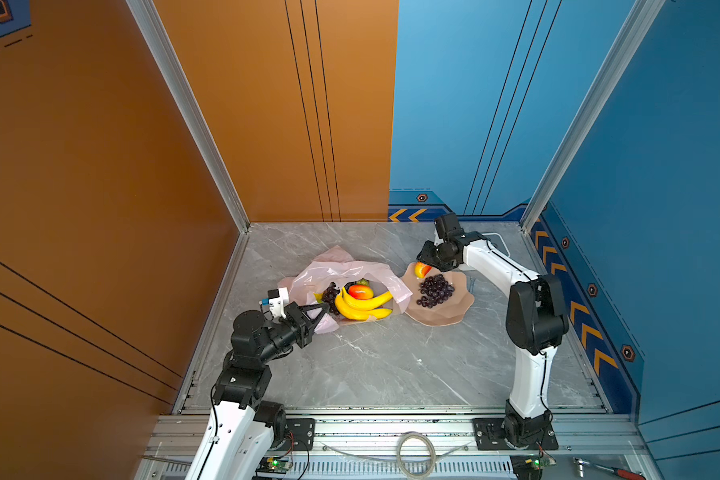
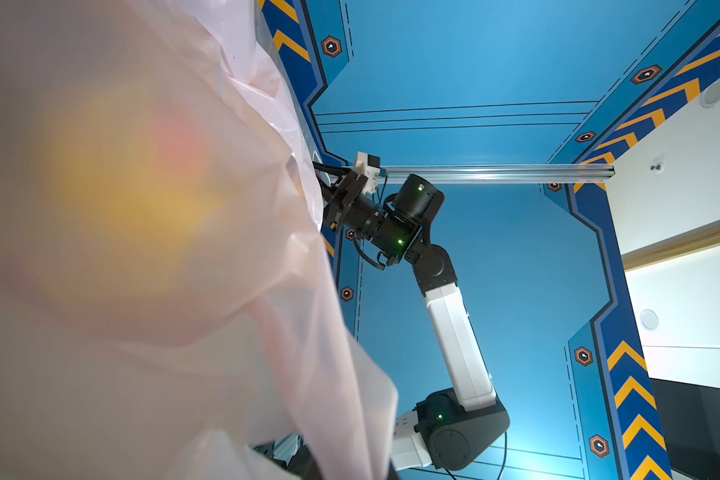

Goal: Place the fruits into the plastic bag
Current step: 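Lift the mango and carry it toward the bag held by the left gripper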

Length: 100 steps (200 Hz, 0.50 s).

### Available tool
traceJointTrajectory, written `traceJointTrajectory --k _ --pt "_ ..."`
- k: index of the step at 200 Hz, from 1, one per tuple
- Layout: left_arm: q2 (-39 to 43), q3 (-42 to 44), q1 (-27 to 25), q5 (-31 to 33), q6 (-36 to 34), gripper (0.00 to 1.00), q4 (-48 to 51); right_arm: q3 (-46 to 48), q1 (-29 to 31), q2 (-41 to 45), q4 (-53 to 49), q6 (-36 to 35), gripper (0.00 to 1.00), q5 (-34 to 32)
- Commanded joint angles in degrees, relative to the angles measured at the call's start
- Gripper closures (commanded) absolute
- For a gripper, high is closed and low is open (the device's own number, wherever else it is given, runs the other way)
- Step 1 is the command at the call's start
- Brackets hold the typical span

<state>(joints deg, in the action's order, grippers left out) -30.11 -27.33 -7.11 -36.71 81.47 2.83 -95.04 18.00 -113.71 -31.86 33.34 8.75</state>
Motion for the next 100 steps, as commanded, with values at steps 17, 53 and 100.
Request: traceJointTrajectory --k 17,53,100 --pt "0.29 0.53 0.49 -1.17 0.09 1.00 -1.50 2.20 -1.11 6.89 -0.40 0.73 0.61 0.49" --pt "0.54 0.41 0.43 -1.26 0.18 1.00 -1.51 4.39 -2.30 12.63 0.25 1.69 0.62 2.45" --pt "0.67 0.34 0.37 -1.17 0.44 1.00 -1.77 6.87 -4.18 20.96 0.91 2.92 0.62 5.21"
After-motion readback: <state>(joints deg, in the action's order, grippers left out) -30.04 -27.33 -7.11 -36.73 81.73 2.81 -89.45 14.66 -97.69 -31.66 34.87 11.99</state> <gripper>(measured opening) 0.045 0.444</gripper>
